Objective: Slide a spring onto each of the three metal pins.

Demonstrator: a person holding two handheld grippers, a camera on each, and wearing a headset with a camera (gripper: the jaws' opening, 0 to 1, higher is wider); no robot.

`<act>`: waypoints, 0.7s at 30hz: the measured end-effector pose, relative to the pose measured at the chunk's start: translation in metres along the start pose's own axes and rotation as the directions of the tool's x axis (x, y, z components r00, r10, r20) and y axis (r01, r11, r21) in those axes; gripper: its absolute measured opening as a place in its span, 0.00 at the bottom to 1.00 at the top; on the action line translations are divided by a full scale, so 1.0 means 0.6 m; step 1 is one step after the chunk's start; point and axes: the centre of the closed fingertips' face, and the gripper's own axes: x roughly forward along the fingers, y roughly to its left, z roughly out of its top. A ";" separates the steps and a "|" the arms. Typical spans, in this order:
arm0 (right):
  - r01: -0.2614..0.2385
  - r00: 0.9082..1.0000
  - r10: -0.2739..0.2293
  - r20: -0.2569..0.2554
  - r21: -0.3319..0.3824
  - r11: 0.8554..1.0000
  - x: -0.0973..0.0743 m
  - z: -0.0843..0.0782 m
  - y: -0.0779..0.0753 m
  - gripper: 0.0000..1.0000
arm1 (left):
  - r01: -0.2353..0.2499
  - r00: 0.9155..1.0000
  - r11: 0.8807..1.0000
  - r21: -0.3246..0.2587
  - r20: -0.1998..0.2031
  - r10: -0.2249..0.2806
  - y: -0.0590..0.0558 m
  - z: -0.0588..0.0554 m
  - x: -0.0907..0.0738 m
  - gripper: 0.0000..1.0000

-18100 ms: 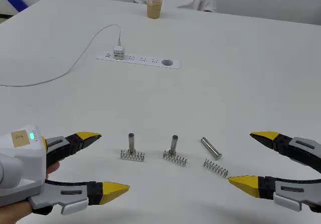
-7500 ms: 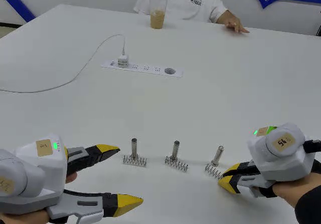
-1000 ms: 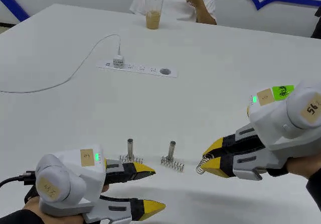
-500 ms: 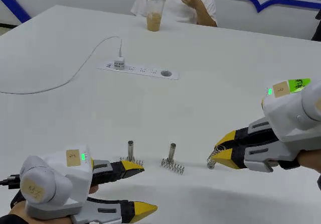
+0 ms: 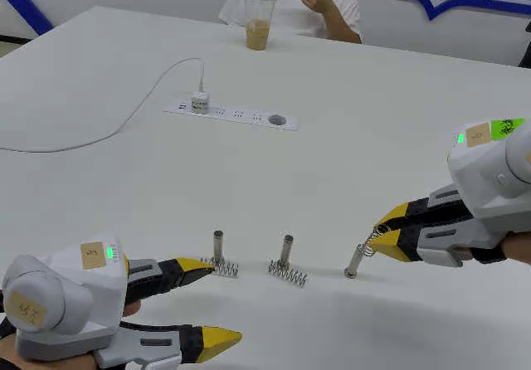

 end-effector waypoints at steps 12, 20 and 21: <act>0.016 1.000 -0.015 -0.018 0.039 0.999 0.027 -0.011 -0.026 0.12 | -0.037 0.999 0.999 -0.029 0.001 0.037 0.015 -0.009 -0.012 0.57; 0.008 0.999 -0.006 -0.031 0.056 0.998 0.036 -0.020 -0.028 0.12 | -0.048 0.999 0.998 -0.037 0.001 0.048 0.019 -0.009 -0.016 0.57; 0.007 1.000 -0.005 -0.031 0.058 0.998 0.036 -0.021 -0.028 0.12 | -0.049 0.999 0.998 -0.037 0.002 0.049 0.020 -0.010 -0.016 0.57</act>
